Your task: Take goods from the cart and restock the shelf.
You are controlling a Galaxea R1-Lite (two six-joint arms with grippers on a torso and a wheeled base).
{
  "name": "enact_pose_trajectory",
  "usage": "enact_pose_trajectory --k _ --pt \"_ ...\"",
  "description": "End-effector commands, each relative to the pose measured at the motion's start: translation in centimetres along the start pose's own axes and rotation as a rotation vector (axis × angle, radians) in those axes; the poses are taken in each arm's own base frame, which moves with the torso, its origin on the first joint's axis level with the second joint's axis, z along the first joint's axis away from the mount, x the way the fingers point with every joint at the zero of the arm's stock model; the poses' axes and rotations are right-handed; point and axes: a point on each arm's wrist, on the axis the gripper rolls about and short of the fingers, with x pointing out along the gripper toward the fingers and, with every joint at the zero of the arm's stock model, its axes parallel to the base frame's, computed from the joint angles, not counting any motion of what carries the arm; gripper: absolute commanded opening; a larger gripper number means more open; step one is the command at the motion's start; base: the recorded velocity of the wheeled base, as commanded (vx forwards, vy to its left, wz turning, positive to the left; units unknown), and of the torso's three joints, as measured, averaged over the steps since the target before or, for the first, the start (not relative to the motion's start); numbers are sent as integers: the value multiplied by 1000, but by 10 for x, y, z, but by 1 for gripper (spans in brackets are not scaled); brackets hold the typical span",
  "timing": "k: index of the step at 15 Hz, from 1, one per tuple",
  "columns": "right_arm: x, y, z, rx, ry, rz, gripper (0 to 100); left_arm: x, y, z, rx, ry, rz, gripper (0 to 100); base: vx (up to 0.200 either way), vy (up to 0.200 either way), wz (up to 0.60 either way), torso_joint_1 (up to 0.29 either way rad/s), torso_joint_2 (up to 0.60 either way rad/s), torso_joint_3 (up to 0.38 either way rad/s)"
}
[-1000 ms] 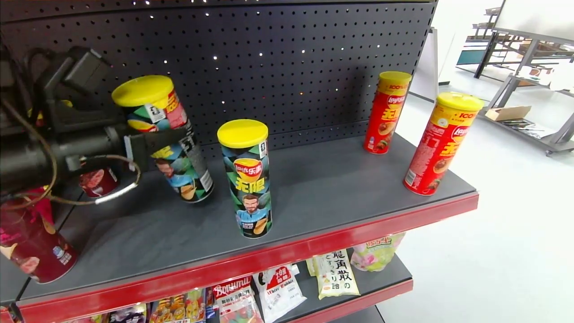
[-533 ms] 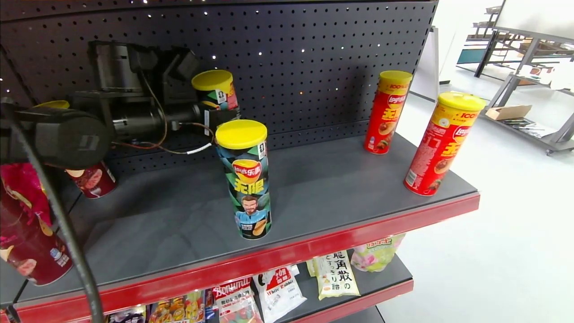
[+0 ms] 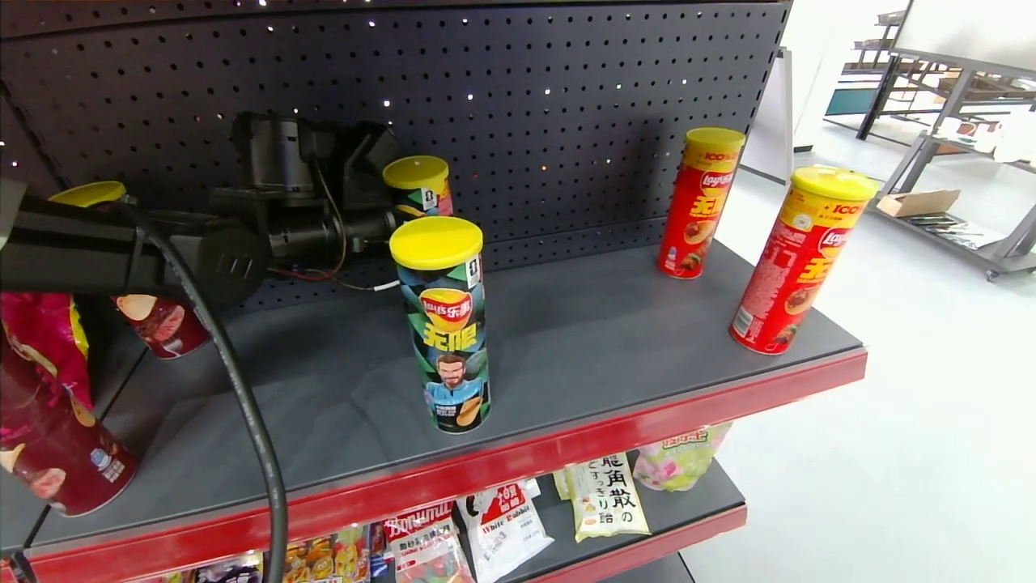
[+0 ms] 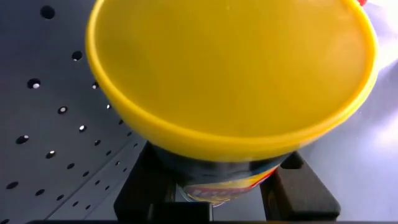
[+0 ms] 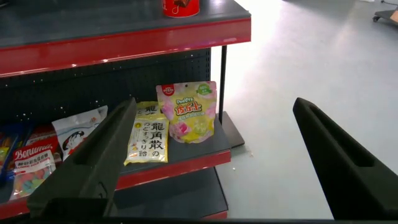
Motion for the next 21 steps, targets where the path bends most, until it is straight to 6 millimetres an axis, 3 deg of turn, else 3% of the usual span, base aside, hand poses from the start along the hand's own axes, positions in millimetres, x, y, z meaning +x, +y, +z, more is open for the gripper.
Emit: enact_pose_trajectory --k 1,6,7,12,13,15,20,21 --pt "0 0 0 0 -1 0 100 0 0 0 -1 0 -1 0 0 0 0 0 0 0" --pt "0 0 0 0 -1 0 100 2 -2 0 1 -1 -7 0 0 0 0 0 0 0" --pt "0 0 0 0 -1 0 100 3 -2 0 1 -1 -7 100 0 0 0 0 0 0" --pt "0 0 0 0 -1 0 100 -3 -1 1 0 -2 -1 100 0 0 0 0 0 0" --pt "0 0 0 0 -1 0 100 -12 -1 1 -3 3 8 100 0 0 0 0 0 0" --pt "0 0 0 0 -1 0 100 -37 0 -6 -18 30 27 100 0 0 0 0 0 0" --pt "0 0 0 0 -1 0 100 -117 -20 -35 -51 102 56 100 0 0 0 0 0 0" --pt "0 0 0 0 -1 0 100 -145 -32 -40 -48 95 54 100 0 0 0 0 0 0"
